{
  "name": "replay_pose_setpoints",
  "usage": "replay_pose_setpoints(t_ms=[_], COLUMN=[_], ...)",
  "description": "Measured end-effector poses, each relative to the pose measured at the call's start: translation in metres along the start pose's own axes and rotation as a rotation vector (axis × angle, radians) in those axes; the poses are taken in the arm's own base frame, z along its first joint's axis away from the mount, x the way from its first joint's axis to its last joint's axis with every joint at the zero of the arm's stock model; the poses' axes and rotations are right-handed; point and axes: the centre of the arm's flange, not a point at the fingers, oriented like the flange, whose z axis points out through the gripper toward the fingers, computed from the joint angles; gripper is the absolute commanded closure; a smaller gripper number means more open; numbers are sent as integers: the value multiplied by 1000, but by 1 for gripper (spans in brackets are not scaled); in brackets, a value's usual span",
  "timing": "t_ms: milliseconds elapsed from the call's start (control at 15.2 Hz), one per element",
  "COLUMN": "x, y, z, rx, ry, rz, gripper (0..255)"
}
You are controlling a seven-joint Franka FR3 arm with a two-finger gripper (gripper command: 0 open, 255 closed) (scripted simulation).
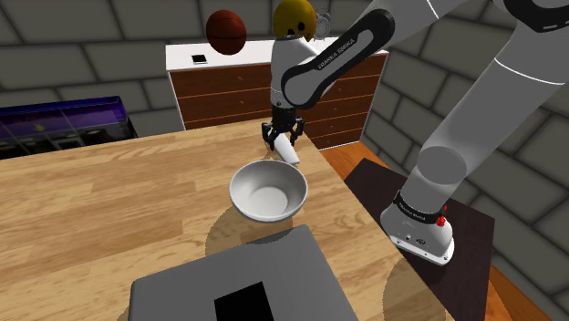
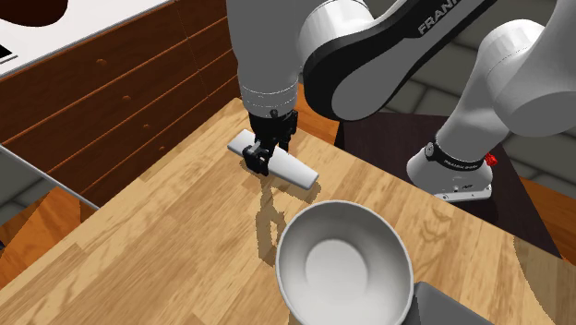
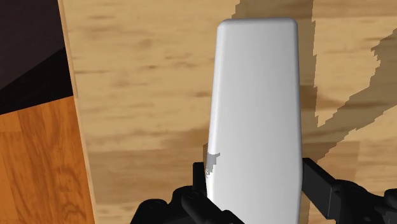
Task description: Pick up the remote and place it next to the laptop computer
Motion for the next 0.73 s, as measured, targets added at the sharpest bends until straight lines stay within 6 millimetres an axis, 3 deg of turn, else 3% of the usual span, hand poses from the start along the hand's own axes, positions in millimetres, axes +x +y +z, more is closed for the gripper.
replay_pose_setpoints(t_ms=[528, 726], x=[0, 1], y=[0, 0], z=[0, -11], rx=[0, 0], ry=[0, 0], rz=[0, 0], gripper=[255, 255])
